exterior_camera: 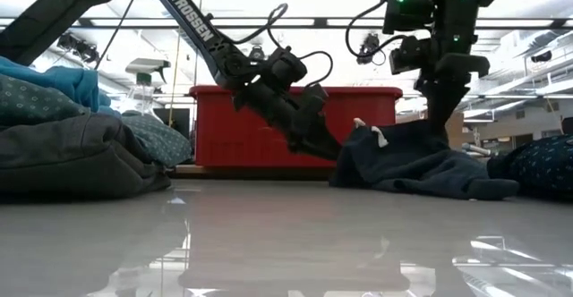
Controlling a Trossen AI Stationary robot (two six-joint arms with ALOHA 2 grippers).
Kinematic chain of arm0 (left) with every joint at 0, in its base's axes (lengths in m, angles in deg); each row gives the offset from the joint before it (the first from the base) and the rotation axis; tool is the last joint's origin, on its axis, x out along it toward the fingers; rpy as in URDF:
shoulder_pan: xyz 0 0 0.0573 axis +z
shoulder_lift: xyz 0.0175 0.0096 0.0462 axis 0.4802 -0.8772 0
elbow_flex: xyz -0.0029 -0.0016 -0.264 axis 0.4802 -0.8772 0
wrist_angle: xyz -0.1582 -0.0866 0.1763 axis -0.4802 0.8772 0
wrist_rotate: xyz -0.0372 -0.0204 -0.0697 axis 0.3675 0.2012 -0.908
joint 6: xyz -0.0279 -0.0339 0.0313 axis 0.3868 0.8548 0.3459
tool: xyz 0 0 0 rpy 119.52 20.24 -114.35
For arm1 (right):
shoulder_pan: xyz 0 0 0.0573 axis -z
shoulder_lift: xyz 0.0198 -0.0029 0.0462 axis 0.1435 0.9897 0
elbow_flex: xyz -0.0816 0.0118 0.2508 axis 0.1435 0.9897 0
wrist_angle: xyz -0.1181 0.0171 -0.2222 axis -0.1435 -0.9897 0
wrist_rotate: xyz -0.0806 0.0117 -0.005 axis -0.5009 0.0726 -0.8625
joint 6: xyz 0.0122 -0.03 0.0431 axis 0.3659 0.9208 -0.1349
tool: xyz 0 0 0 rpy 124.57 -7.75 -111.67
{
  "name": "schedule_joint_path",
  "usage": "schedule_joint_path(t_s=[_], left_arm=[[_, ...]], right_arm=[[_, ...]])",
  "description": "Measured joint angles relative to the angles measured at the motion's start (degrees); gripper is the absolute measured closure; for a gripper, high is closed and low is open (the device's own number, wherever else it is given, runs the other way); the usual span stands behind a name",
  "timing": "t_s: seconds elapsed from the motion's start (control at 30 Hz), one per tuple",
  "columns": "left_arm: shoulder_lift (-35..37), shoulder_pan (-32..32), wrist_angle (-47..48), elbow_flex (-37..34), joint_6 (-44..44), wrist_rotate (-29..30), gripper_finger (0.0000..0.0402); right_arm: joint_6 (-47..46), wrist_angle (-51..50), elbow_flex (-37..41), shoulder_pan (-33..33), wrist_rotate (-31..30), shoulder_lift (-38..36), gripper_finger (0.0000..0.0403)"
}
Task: Fold laundry
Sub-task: Fold the dark blue shorts
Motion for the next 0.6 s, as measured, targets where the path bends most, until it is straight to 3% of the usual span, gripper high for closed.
schedule_joint_path(t_s=[0.1,0.23,0.4,0.6], left_arm=[[0.0,0.0,0.0,0.0,1.7,0.0,0.0253],[0.0,0.0,2.7,2.2,6.8,-0.9,0.0379],[4.4,0.1,7.9,5.0,6.8,1.3,0.0398],[18.3,-0.4,20.4,8.9,-1.0,10.6,0.04]], right_arm=[[0.0,0.2,0.0,0.0,-1.2,0.0,0.0396],[0.0,0.3,0.0,0.0,-4.4,0.0,0.0396],[-2.2,-2.2,-1.7,0.0,-14.2,0.0,0.0396],[-9.4,-13.0,-12.1,-0.9,-39.3,0.0,0.0396]])
